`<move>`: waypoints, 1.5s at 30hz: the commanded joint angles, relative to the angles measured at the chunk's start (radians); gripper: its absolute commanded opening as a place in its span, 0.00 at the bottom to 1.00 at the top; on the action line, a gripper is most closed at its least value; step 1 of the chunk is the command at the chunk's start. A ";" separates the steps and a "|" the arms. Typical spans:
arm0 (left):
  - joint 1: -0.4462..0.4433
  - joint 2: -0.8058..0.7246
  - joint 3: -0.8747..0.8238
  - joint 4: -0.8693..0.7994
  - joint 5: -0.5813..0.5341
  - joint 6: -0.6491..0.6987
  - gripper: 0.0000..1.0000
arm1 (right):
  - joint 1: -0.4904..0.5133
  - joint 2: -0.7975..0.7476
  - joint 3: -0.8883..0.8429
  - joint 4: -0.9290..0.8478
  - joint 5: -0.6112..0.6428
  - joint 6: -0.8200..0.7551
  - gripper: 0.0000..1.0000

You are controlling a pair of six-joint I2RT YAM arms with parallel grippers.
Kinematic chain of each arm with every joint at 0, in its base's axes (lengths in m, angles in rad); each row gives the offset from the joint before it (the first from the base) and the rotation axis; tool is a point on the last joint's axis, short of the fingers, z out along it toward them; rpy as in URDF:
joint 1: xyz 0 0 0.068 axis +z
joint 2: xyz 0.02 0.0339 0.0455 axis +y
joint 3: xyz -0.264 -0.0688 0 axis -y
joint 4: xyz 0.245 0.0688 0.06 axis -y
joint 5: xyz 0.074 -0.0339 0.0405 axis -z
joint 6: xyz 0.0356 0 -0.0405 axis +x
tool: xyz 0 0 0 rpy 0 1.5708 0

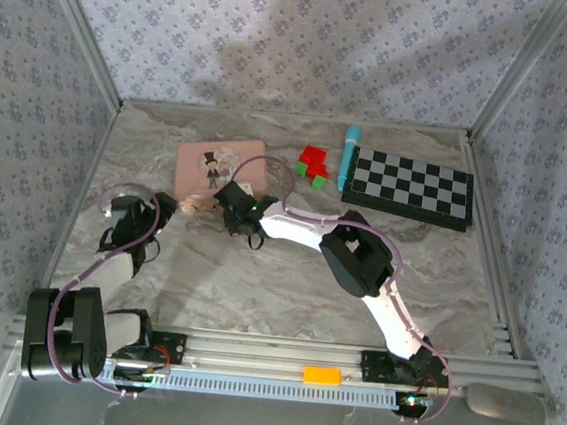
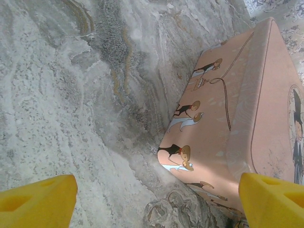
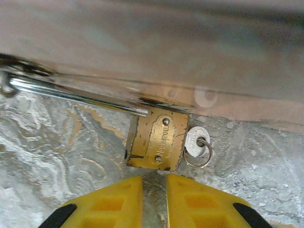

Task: Unlock a padlock with a key

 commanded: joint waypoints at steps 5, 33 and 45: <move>0.011 -0.025 -0.003 0.025 0.022 0.003 0.88 | -0.019 -0.019 -0.005 0.049 -0.050 -0.174 0.21; 0.013 -0.017 0.010 0.045 0.022 -0.017 0.88 | -0.019 0.063 0.071 0.064 0.063 -0.007 0.62; 0.065 0.066 0.107 0.102 -0.011 -0.007 0.88 | -0.039 0.091 0.046 0.070 0.008 0.020 0.49</move>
